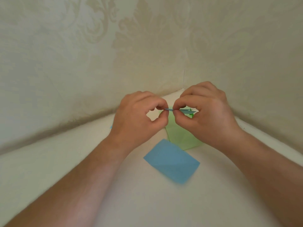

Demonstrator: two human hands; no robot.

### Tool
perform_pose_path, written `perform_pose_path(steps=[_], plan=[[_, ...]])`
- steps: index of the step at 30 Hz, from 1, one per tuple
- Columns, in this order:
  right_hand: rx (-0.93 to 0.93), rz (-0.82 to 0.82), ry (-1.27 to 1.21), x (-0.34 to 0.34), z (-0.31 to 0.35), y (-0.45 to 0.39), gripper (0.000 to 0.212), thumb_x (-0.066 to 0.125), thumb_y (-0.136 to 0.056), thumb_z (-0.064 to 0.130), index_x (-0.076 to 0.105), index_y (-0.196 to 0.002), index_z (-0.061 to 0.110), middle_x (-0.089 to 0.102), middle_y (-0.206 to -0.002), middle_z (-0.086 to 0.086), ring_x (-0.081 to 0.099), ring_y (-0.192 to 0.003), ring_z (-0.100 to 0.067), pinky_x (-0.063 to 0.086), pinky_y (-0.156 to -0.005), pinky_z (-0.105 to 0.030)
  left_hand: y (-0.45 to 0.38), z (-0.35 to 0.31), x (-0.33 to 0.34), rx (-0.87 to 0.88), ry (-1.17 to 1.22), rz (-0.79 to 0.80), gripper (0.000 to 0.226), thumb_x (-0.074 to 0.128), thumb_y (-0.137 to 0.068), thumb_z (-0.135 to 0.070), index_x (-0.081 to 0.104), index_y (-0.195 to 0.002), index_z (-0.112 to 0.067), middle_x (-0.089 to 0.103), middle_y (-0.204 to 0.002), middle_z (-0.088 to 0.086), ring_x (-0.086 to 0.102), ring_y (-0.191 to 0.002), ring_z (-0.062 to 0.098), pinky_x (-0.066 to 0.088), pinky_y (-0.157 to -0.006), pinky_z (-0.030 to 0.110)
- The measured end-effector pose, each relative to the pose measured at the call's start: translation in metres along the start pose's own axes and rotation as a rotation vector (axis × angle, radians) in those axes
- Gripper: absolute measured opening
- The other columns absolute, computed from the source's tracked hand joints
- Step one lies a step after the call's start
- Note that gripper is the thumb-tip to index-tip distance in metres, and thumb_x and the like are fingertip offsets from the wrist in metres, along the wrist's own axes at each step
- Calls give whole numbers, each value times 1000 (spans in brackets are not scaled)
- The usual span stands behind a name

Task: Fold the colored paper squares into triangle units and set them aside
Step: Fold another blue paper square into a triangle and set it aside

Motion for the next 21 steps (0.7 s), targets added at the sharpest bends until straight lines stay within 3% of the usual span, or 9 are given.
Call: perform_pose_path(steps=[21], plan=[[-2,41,-19,2,5,-2,8,66,-76,32,73,-74,29,63,-77,15,57,-88,-20,49,-75,-54,-5,1,-3,183,-84,62,4,70,-79,-14,70,-77,-18,64,-76,-13,60,-71,17,45,-72,40]])
Point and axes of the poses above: each hand's wrist, its own y-axis away from the middle knuckle, its own x-axis out of the palm, z = x × y, the point moved 1 cm from there along -y, towards the middle knuckle
